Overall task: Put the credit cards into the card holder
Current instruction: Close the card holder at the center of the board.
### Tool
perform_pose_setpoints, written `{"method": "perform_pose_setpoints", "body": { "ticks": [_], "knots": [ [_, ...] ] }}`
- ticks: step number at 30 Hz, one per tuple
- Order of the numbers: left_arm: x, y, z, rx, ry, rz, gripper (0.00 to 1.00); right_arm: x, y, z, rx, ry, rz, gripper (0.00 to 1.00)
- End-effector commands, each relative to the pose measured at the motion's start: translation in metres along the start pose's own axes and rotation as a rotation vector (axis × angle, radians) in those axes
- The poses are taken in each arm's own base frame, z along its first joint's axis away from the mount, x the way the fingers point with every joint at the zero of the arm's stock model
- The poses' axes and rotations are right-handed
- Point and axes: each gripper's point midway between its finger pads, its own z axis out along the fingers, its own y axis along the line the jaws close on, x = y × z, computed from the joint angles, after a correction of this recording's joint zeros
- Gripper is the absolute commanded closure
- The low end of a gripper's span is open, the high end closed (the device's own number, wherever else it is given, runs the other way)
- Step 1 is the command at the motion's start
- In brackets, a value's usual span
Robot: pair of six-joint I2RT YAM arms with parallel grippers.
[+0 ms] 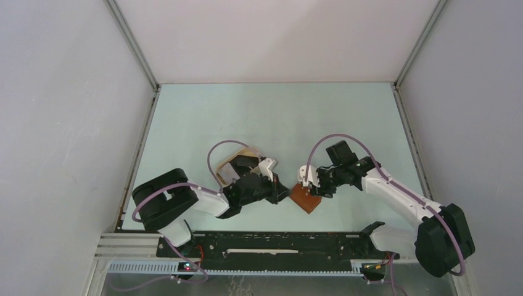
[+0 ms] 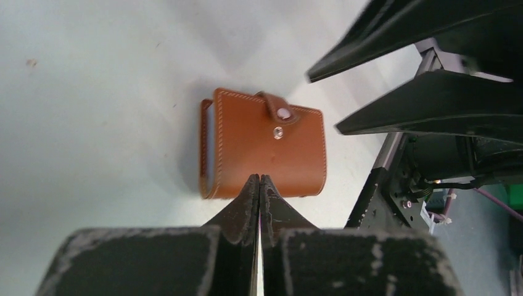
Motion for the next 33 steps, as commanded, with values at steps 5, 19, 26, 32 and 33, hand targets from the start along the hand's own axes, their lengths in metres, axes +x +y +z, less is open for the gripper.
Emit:
{"method": "perform_pose_setpoints", "body": {
  "ticks": [5, 19, 26, 32, 33],
  "knots": [
    [-0.028, -0.026, 0.015, 0.049, -0.073, 0.182, 0.95, 0.002, -0.022, 0.011, 0.016, -0.011, -0.163, 0.49],
    [-0.008, -0.029, 0.04, 0.055, -0.012, 0.164, 0.95, 0.007, 0.001, 0.024, -0.086, 0.022, -0.138, 0.59],
    [0.001, -0.018, 0.044, 0.017, 0.017, 0.161, 0.98, 0.013, -0.003, 0.026, -0.072, 0.052, -0.112, 0.62],
    [0.006, -0.015, 0.045, 0.01, 0.029, 0.156, 0.99, 0.015, -0.001, 0.026, -0.084, 0.063, -0.098, 0.72],
    [0.006, -0.014, 0.045, 0.007, 0.03, 0.155, 0.99, 0.014, -0.001, 0.026, -0.086, 0.064, -0.095, 0.73]
  ]
}}
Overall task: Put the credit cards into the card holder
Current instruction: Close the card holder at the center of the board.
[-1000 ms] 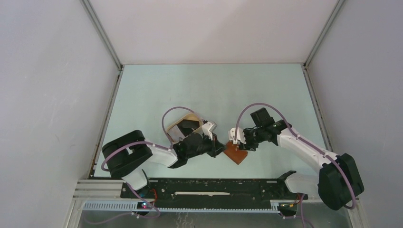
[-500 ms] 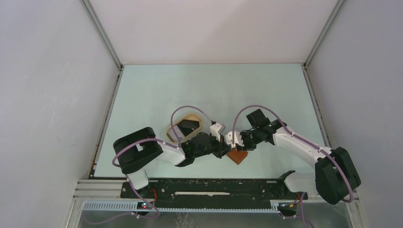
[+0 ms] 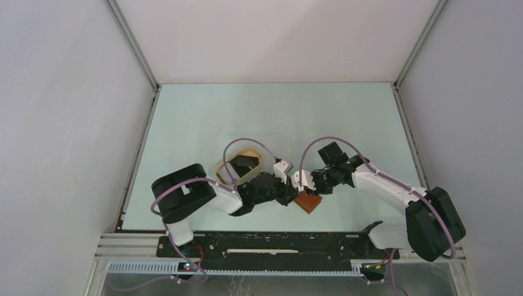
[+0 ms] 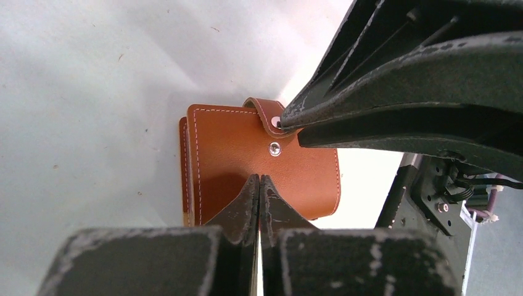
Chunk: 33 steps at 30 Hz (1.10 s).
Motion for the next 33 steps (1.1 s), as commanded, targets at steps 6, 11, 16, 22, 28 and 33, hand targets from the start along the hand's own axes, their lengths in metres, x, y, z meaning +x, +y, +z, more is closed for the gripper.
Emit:
{"method": "perform_pose_setpoints", "body": {
  "ticks": [6, 11, 16, 22, 28, 33],
  "knots": [
    [-0.011, -0.003, 0.008, -0.004, -0.029, 0.014, 1.0, 0.0, -0.004, -0.001, 0.001, 0.015, 0.025, 0.79],
    [-0.009, -0.002, 0.008, -0.007, -0.025, 0.011, 1.0, 0.001, -0.005, -0.001, -0.003, 0.024, 0.043, 0.95],
    [-0.005, -0.002, 0.011, -0.003, -0.013, 0.004, 1.0, 0.001, -0.015, -0.004, 0.037, 0.031, 0.084, 1.0],
    [0.0, 0.001, 0.013, -0.012, -0.003, -0.015, 1.0, -0.013, -0.025, -0.018, 0.092, -0.049, 0.162, 1.0],
    [0.003, 0.002, 0.013, -0.015, -0.001, -0.034, 1.0, -0.018, -0.012, -0.015, 0.032, -0.082, 0.189, 1.0],
    [0.003, 0.003, 0.012, -0.014, -0.006, -0.044, 1.0, -0.018, -0.007, -0.01, 0.002, -0.071, 0.215, 1.0]
  ]
}}
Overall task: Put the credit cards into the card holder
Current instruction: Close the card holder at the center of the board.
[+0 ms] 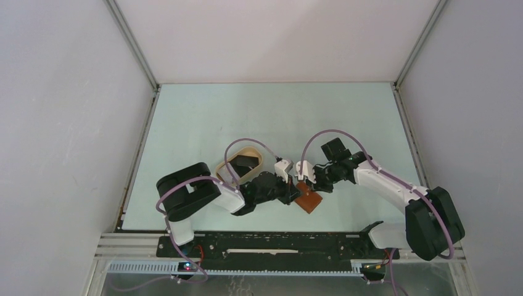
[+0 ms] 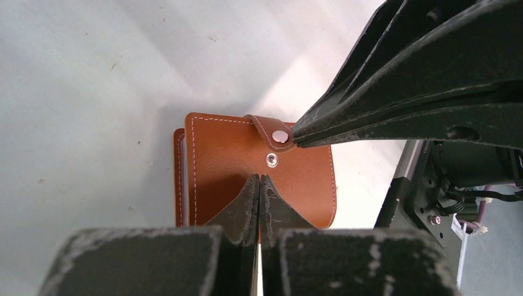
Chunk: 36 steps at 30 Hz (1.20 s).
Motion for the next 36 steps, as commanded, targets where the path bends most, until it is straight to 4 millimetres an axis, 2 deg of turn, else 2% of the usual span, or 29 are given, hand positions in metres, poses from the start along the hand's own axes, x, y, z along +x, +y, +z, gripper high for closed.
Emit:
{"method": "perform_pose_setpoints", "body": {
  "ticks": [1, 17, 24, 26, 29, 36],
  "knots": [
    [0.004, 0.005, 0.003, -0.024, 0.007, -0.009, 1.0, -0.016, 0.003, 0.0, -0.033, -0.035, 0.02, 1.0],
    [0.005, 0.005, 0.0, -0.017, -0.002, -0.027, 1.0, -0.01, 0.016, 0.017, -0.108, 0.025, 0.037, 1.0],
    [-0.004, -0.001, -0.007, 0.006, -0.033, -0.061, 0.99, -0.008, 0.018, 0.019, -0.121, 0.035, 0.049, 1.0],
    [-0.008, -0.004, -0.012, 0.013, -0.046, -0.088, 0.97, -0.008, 0.019, 0.019, -0.123, 0.035, 0.05, 1.0],
    [-0.013, -0.007, -0.02, 0.016, -0.062, -0.174, 0.83, -0.009, 0.019, 0.019, -0.123, 0.03, 0.047, 1.0],
    [-0.024, -0.012, -0.033, 0.053, -0.107, -0.373, 0.72, -0.011, 0.019, 0.018, -0.126, 0.019, 0.033, 1.0]
  ]
}}
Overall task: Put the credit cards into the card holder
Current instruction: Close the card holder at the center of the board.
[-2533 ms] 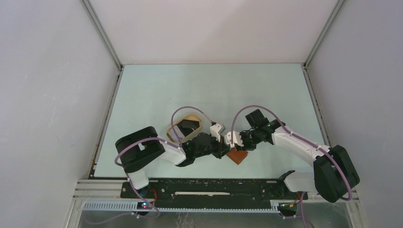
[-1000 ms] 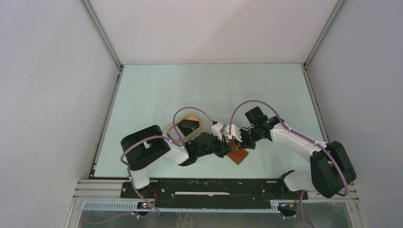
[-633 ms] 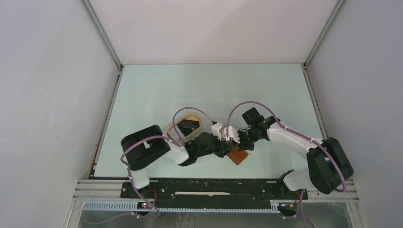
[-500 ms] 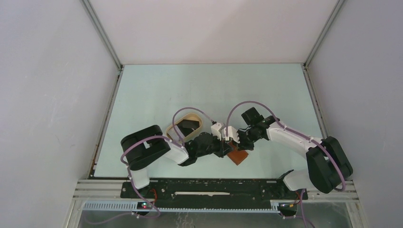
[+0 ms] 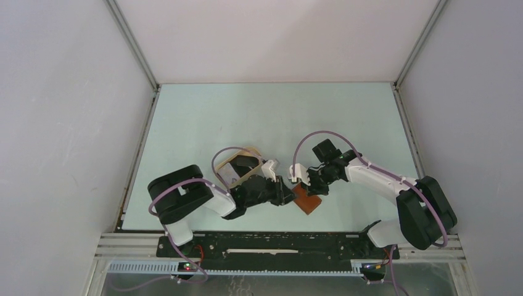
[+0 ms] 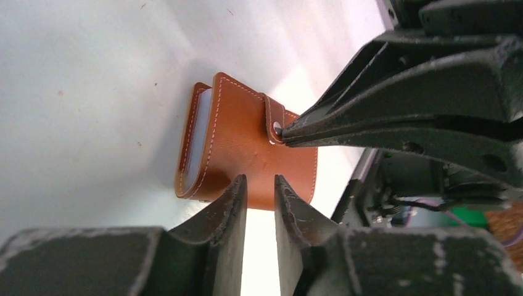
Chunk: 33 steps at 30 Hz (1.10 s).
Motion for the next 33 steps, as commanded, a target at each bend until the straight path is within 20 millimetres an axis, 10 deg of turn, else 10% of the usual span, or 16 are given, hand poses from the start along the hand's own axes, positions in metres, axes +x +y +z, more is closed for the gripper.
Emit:
{"method": "perform_pose_setpoints", "body": {
  "ticks": [1, 33],
  "knots": [
    [-0.024, -0.022, -0.007, 0.077, -0.076, -0.164, 0.72, -0.012, 0.007, -0.001, -0.035, -0.037, -0.006, 1.0],
    [-0.007, -0.002, 0.012, 0.057, -0.077, -0.754, 0.69, -0.015, 0.005, -0.002, -0.001, -0.07, -0.063, 1.0]
  ]
}}
